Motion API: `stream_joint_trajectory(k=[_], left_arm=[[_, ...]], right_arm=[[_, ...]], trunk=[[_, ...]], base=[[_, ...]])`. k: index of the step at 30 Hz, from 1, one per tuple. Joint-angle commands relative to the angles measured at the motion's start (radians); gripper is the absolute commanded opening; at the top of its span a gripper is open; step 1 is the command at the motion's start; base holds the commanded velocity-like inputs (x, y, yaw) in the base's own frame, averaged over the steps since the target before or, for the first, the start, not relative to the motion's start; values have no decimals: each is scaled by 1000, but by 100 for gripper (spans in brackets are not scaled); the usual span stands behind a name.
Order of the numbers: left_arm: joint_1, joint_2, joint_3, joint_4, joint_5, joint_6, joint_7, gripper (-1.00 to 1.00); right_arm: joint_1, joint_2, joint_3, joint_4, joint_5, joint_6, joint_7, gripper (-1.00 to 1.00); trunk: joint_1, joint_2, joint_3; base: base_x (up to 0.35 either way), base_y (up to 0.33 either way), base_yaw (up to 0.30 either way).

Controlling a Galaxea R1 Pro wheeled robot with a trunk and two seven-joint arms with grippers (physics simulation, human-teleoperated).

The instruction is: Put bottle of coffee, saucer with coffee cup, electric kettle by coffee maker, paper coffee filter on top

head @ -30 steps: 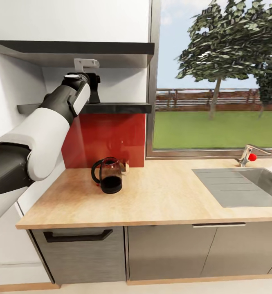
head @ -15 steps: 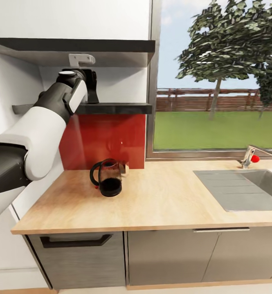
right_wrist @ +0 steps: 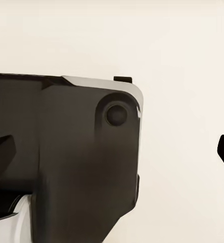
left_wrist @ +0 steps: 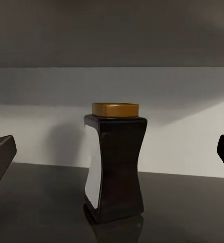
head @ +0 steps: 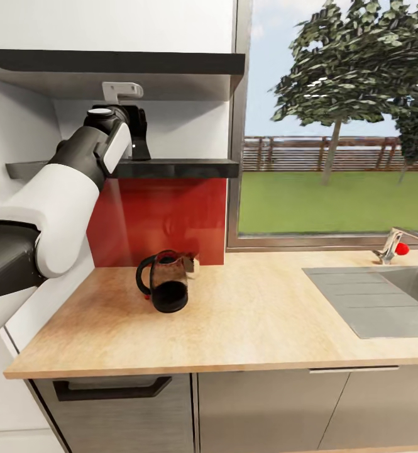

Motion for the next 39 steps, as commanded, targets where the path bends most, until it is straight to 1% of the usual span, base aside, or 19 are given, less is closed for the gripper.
stream_joint_trajectory(k=[1, 4, 5, 8, 15, 17, 21, 27, 39], left_arm=[[0, 1, -8, -1, 5, 6, 7, 100], [0, 1, -8, -1, 5, 6, 7, 100], [0, 1, -9, -1, 5, 6, 7, 100], [0, 3, -7, -1, 4, 6, 7, 100], [1, 30, -6, 0, 9, 4, 7, 100], [1, 35, -6, 0, 10, 3, 7, 100], [1, 38, -6, 0, 10, 4, 7, 100], [1, 44, -6, 0, 10, 2, 8, 100], [11, 44, -7, 4, 14, -1, 13, 100]], right_arm=[[0, -1, 0, 0, 3, -2, 2, 100], [0, -4, -1, -1, 2, -2, 2, 100], [0, -11, -1, 0, 2, -2, 2, 100], [0, -14, -1, 0, 2, -2, 2, 100], [0, -15, -2, 0, 2, -2, 2, 100], [0, -15, -2, 0, 2, -2, 2, 100], [0, -16, -2, 0, 2, -1, 2, 100], [0, -34, -2, 0, 2, 1, 2, 100], [0, -37, -2, 0, 2, 3, 2, 100]], trunk=[[0, -1, 0], [0, -1, 0], [0, -1, 0], [0, -1, 0], [0, -1, 0], [0, -1, 0], [0, -1, 0], [0, -1, 0], [0, -1, 0]], base=[[5, 2, 0], [3, 1, 0], [0, 0, 0], [37, 0, 0], [246, 0, 0], [175, 0, 0], [56, 0, 0], [7, 0, 0], [52, 0, 0]])
